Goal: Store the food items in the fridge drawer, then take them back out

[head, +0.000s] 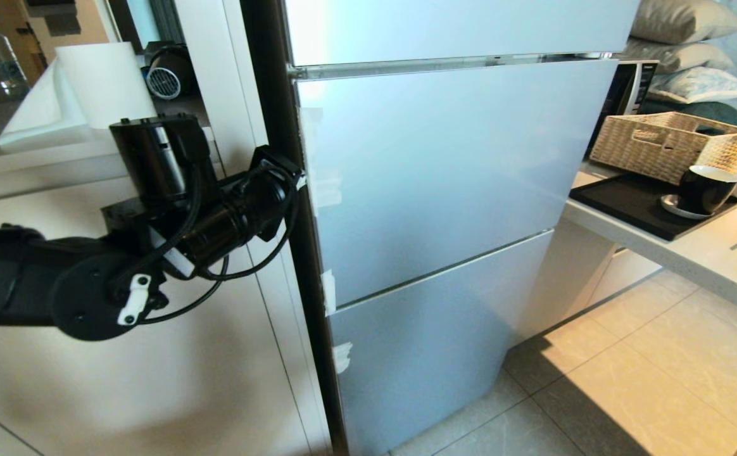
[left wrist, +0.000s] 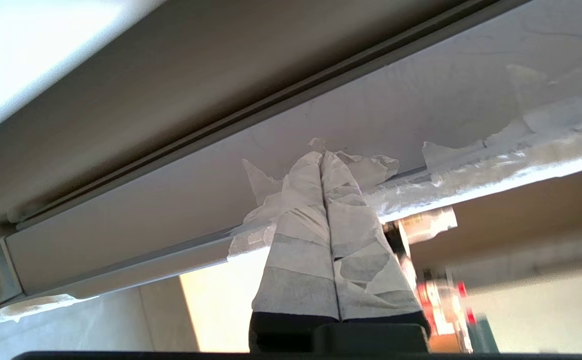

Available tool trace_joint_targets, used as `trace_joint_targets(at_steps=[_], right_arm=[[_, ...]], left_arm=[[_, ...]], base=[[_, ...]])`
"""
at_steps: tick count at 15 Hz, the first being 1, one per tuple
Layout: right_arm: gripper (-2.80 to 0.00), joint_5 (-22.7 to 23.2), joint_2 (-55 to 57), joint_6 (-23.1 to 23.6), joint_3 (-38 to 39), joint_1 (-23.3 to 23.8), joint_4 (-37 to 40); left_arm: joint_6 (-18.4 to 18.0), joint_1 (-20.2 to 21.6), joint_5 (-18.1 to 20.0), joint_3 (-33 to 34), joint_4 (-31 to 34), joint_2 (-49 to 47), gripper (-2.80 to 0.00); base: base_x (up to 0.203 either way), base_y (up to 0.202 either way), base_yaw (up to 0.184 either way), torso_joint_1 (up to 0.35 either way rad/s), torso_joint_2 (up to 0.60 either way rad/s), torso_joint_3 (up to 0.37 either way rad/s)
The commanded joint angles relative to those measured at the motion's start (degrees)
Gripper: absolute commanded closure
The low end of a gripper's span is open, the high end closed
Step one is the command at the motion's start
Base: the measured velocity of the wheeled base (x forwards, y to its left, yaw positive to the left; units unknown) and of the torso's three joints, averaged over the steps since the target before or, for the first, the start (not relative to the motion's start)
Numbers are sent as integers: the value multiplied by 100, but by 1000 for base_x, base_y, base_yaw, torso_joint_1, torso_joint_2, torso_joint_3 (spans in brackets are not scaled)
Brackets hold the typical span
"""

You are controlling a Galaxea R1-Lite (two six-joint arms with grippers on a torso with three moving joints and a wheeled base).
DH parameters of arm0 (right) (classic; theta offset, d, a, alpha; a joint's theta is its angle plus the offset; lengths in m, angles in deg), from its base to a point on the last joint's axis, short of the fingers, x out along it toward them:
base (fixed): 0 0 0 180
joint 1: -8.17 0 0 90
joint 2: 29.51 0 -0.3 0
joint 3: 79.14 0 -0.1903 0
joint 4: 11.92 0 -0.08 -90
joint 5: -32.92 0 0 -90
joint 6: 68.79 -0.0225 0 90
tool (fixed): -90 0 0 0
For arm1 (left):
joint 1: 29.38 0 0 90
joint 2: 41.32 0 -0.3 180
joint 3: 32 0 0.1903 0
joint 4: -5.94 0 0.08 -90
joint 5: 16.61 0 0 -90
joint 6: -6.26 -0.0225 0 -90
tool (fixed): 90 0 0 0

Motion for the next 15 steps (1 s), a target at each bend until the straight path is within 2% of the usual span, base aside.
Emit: trace_joint_targets(at_steps=[1, 4, 8, 12, 15], right_arm=[[0, -1, 5, 3, 0, -2, -4], [0, -1, 5, 0, 0, -2, -4], [0, -1, 5, 6, 0, -2, -4], [0, -1, 5, 8, 0, -2, -4], [0, -1, 5, 0, 0, -2, -4]], left_arm=[[44, -48, 22, 91, -4, 88, 0], [53, -73, 48, 216, -4, 137, 0], [51, -319, 51, 422, -4, 356, 0], [51, -883, 58, 778, -4, 740, 0], [10, -1596, 155, 1273, 27, 1269, 0]], base=[[0, 0, 0, 0, 0, 0], [0, 0, 0, 0, 0, 0], [0, 0, 0, 0, 0, 0], [0, 0, 0, 0, 0, 0], [0, 0, 0, 0, 0, 0]])
